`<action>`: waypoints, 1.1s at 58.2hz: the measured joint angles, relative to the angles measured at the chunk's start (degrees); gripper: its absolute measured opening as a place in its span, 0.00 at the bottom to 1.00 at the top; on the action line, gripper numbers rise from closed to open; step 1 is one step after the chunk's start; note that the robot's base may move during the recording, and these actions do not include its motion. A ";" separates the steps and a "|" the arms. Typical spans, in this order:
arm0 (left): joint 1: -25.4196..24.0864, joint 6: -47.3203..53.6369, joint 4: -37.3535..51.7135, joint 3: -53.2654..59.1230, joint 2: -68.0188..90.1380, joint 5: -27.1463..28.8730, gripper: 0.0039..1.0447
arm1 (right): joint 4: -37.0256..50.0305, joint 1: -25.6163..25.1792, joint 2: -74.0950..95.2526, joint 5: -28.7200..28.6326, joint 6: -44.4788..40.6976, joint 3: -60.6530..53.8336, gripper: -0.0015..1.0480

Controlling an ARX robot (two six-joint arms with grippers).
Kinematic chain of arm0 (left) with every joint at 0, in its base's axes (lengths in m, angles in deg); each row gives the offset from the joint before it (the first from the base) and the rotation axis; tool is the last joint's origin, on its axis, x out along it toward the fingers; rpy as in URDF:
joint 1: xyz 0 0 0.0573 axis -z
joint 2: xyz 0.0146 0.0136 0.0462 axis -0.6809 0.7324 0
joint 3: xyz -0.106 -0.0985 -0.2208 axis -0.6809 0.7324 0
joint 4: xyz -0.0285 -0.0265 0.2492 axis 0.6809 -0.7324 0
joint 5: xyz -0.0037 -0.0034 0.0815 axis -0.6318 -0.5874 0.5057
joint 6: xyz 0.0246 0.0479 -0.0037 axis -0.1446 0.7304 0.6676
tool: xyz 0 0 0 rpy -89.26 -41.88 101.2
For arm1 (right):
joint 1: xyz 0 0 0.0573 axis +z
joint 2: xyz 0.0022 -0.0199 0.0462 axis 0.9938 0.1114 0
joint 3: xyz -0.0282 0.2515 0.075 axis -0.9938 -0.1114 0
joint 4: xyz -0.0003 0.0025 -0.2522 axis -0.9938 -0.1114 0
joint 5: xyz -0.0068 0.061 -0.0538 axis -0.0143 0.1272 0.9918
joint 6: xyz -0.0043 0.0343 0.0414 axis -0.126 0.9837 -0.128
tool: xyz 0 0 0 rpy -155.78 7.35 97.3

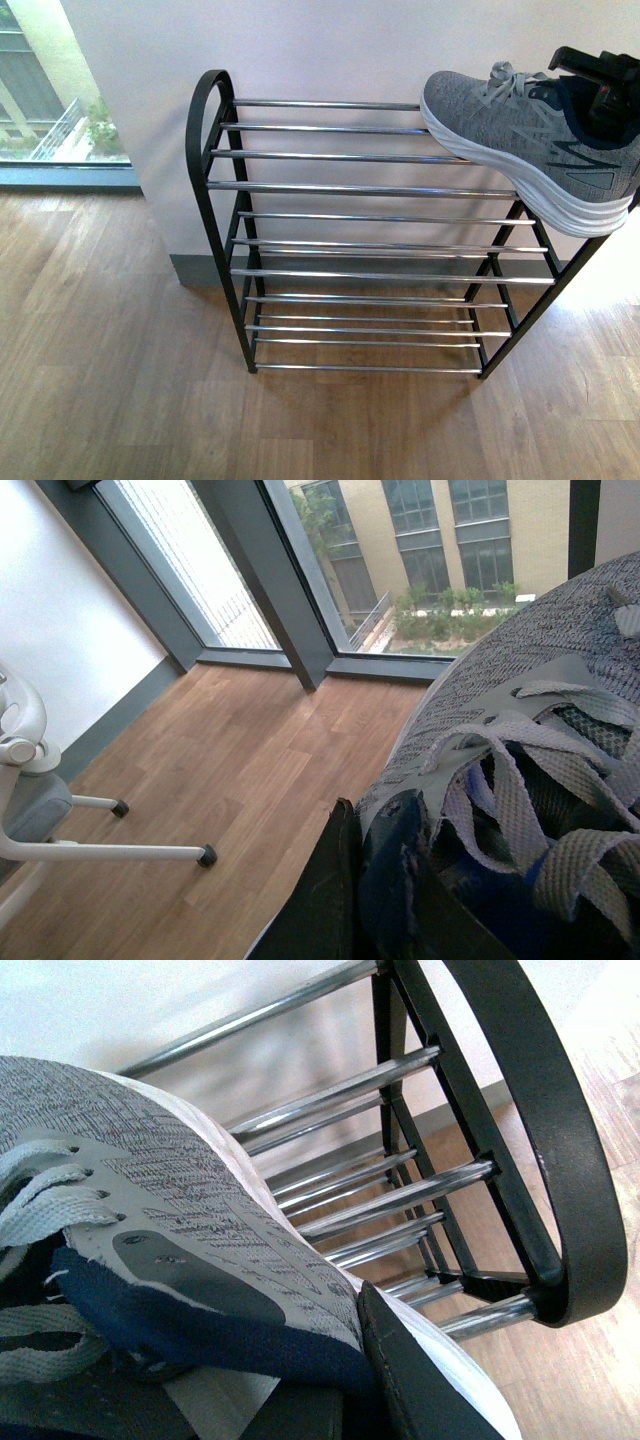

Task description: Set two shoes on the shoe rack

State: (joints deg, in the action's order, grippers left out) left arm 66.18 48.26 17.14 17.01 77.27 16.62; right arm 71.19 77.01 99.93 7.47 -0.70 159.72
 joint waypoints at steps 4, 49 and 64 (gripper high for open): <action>0.00 0.00 0.00 0.00 0.00 0.04 0.01 | -2.14 -0.59 0.00 -0.52 2.29 1.99 0.01; 0.00 0.00 0.00 0.00 0.00 0.02 0.01 | 4.22 -3.50 1.38 5.33 3.17 3.43 0.33; 0.00 0.00 0.00 0.00 0.00 0.02 0.01 | 1.66 -4.39 -6.38 -2.27 -4.28 -1.03 0.78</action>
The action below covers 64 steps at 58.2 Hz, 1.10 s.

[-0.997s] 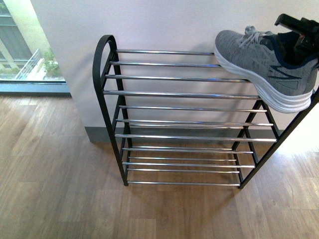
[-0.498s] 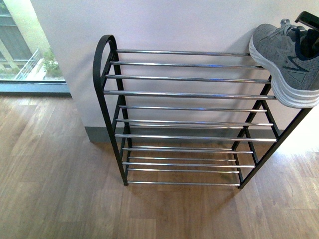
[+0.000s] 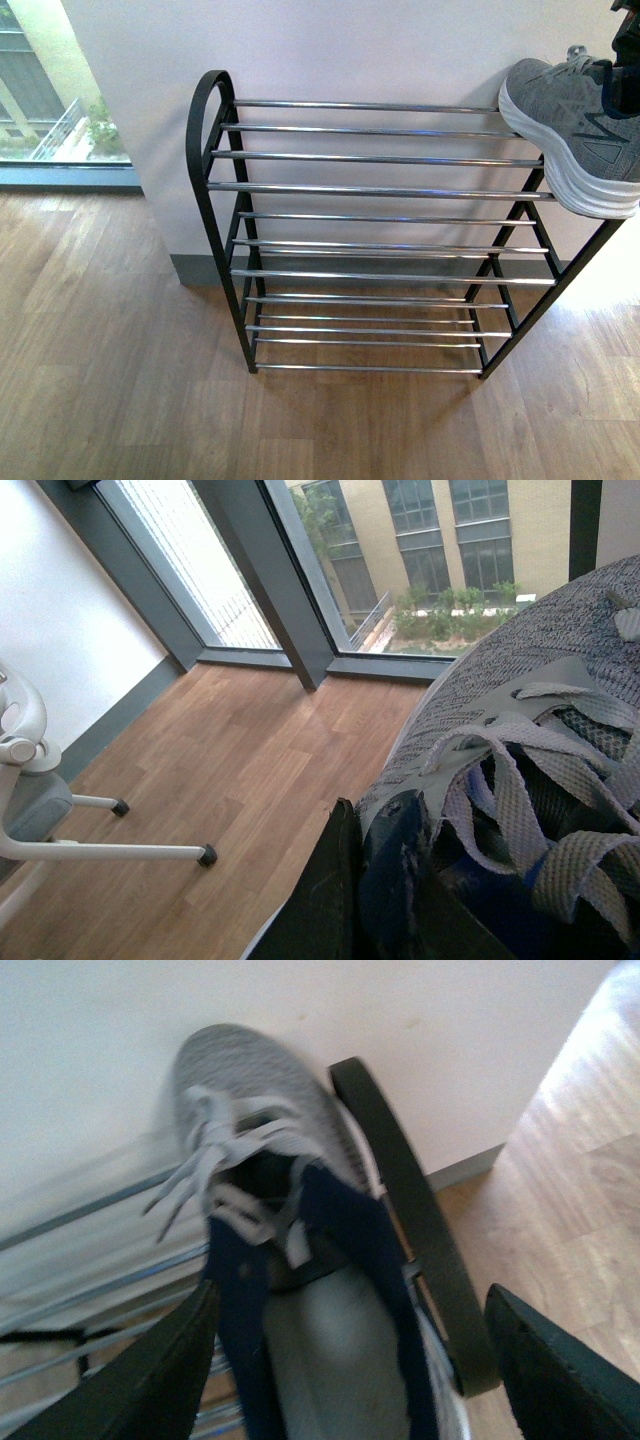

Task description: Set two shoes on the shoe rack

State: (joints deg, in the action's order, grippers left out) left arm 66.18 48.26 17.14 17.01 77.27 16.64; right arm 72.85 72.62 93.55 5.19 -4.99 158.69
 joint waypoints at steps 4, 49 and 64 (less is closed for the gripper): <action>0.00 0.00 0.00 0.00 0.00 0.02 0.01 | 0.66 -0.50 -2.71 -2.97 -1.44 -1.51 0.89; 0.00 0.00 0.00 0.00 0.00 0.02 0.01 | 55.58 6.54 -35.06 -10.34 -18.82 -56.50 0.02; 0.00 0.00 0.00 0.00 0.00 0.00 0.01 | 55.76 10.64 -41.53 -6.62 -18.86 -63.98 0.02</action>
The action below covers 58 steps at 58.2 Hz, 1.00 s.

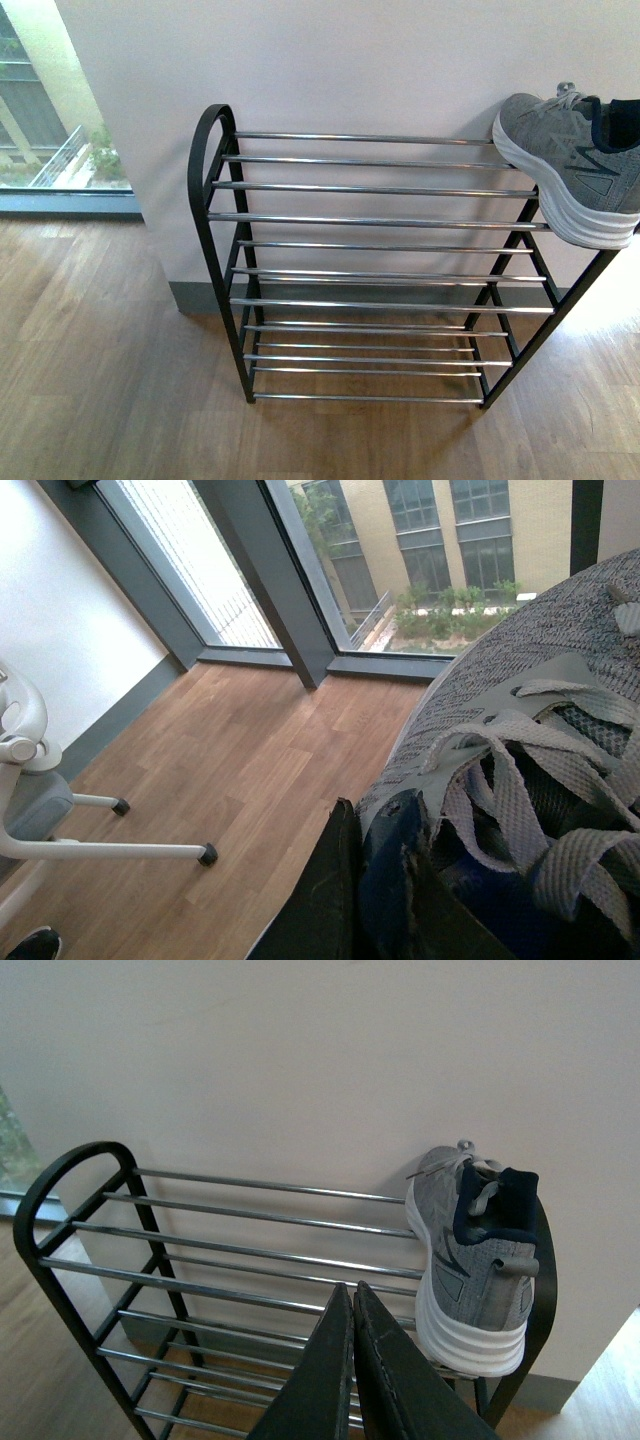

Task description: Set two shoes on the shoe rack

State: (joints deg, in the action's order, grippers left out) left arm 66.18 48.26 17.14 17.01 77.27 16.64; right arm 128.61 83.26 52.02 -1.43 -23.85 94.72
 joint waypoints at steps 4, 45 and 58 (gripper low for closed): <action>0.00 0.00 0.00 0.00 0.00 0.02 0.01 | -1.44 0.09 -2.80 0.20 0.00 -0.96 0.02; 0.00 0.00 0.00 0.00 0.00 0.02 0.01 | -25.03 0.13 -32.52 0.52 -0.02 -5.75 0.02; 0.00 0.00 0.00 0.00 0.00 0.02 0.01 | -33.27 0.13 -41.22 0.52 0.00 -5.79 0.02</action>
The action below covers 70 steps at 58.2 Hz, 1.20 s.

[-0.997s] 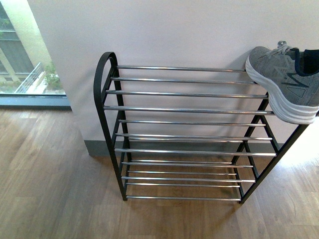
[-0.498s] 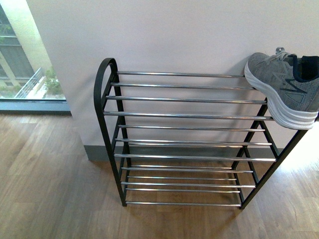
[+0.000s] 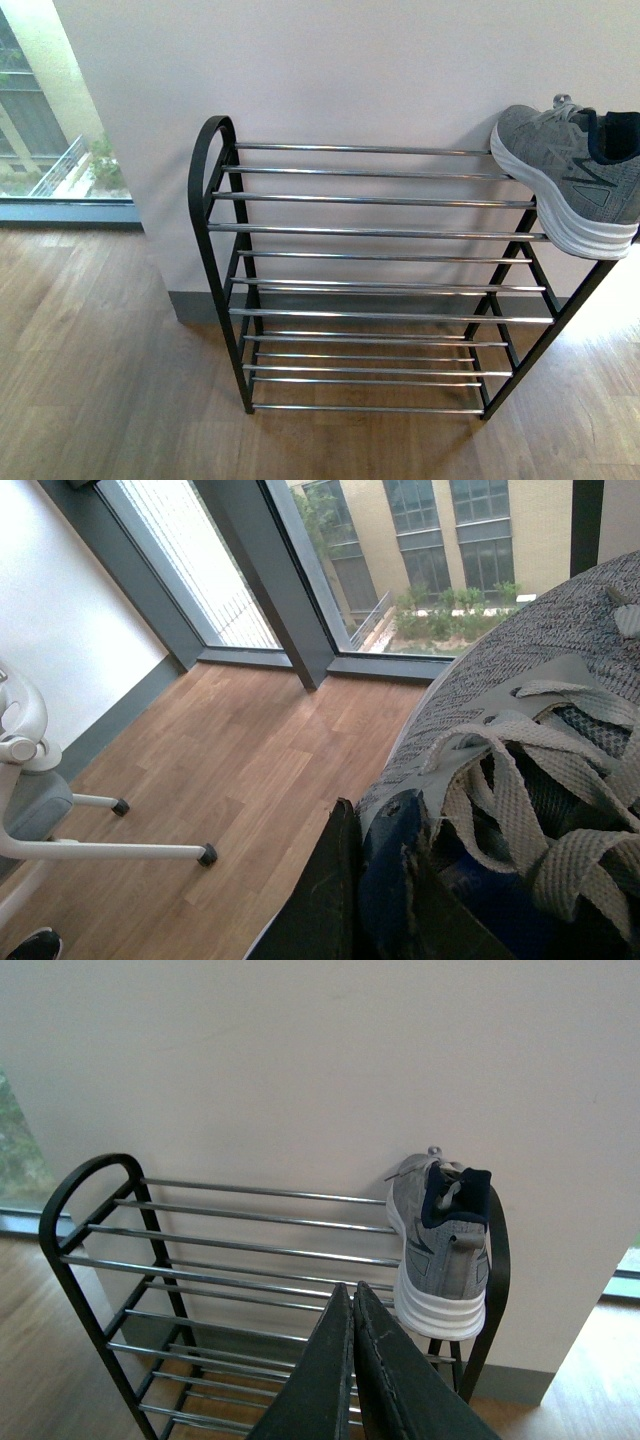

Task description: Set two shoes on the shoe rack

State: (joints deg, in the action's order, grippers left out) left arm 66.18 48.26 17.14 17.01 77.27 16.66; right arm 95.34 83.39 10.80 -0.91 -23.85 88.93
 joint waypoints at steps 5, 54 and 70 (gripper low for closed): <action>0.00 0.00 0.00 0.00 0.00 0.00 0.01 | -2.34 0.00 -2.49 0.00 0.00 0.00 0.02; 0.00 0.00 0.00 0.00 0.00 0.02 0.01 | -26.71 0.00 -26.77 0.04 -0.04 0.00 0.02; 0.00 0.00 0.00 0.00 0.00 0.02 0.01 | -26.84 0.00 -26.95 0.02 -0.11 0.00 0.21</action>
State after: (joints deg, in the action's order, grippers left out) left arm 66.18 48.26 17.14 17.01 77.27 16.69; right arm 68.50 83.39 -16.15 -0.88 -23.96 88.93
